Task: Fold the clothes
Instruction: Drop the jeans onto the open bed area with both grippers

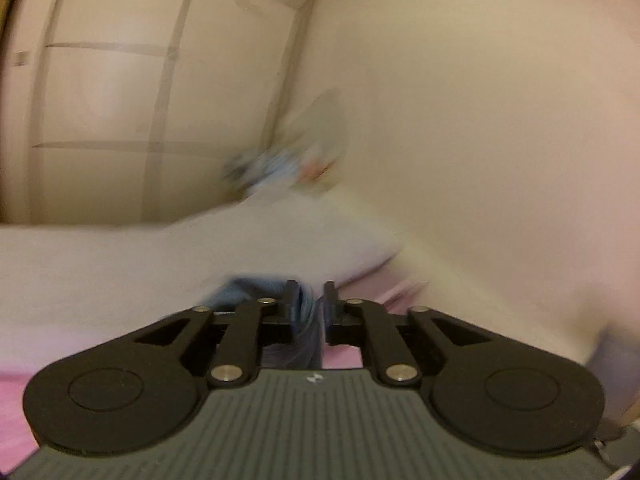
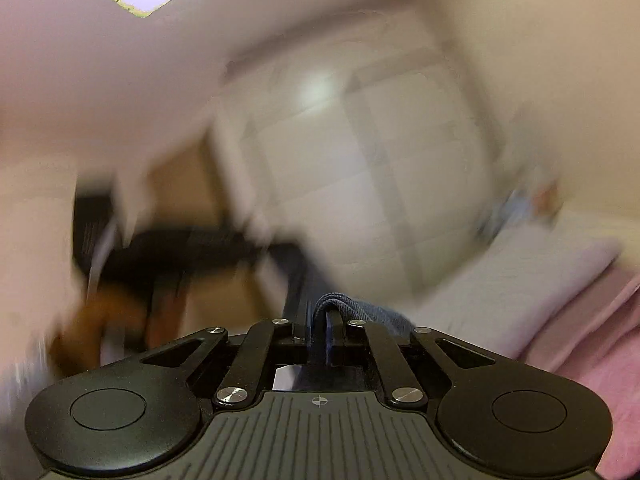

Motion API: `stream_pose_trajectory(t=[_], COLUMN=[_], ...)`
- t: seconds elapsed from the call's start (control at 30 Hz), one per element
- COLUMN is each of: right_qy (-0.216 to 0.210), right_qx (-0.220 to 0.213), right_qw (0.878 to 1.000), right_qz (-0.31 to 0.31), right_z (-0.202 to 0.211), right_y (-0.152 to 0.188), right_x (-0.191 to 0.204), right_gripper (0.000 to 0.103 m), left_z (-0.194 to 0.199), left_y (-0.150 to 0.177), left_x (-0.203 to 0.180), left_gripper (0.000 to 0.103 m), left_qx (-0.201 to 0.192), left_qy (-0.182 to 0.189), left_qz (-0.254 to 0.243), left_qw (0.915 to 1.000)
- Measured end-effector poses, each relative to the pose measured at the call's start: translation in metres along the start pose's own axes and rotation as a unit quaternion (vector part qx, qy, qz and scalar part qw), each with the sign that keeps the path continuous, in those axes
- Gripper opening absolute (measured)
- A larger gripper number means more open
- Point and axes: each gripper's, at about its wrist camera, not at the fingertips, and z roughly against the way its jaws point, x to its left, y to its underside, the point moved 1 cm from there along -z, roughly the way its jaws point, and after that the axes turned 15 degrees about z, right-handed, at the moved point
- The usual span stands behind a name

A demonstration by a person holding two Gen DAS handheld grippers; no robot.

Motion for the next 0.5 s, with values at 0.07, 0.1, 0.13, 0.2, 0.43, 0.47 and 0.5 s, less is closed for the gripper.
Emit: stream_pose_trajectory(t=[0.07,0.1,0.13,0.2,0.43,0.47,0.5], right_qy=[-0.051,-0.056,-0.059,-0.064,0.005,0.008,0.01], right_qx=[0.141,0.191,0.238,0.294,0.379,0.382,0.385], right_qw=[0.989,0.98,0.969,0.949,0.916,0.915,0.915], right_qz=[0.008,-0.008,-0.025,-0.095,-0.133,-0.126,-0.12], right_z=[-0.047,-0.062,-0.077,-0.091,-0.099,-0.09,-0.081], right_y=[0.022,0.039,0.056,0.087,0.145,0.149,0.153], right_x=[0.031,0.04,0.048,0.047,0.038,0.046,0.055], right_gripper=[0.056,0.056,0.056,0.056,0.056,0.056,0.056], left_z=[-0.003,0.0,0.004,0.016,0.085,0.099,0.111], left_y=[0.028,0.045,0.063,0.102,0.226,0.239,0.249], left_x=[0.045,0.067,0.086,0.117,0.155,0.155,0.156], left_gripper=[0.009,0.009,0.009,0.009,0.01,0.011,0.011], left_qx=[0.056,0.077,0.097,0.137,0.227,0.233,0.235], left_qy=[-0.096,-0.133,-0.162,-0.213,-0.298,-0.304,-0.308], left_qz=[0.011,0.022,0.03,0.045,0.114,0.12,0.125], left_qw=[0.9937,0.9879,0.9816,0.9665,0.9201,0.9158,0.9134])
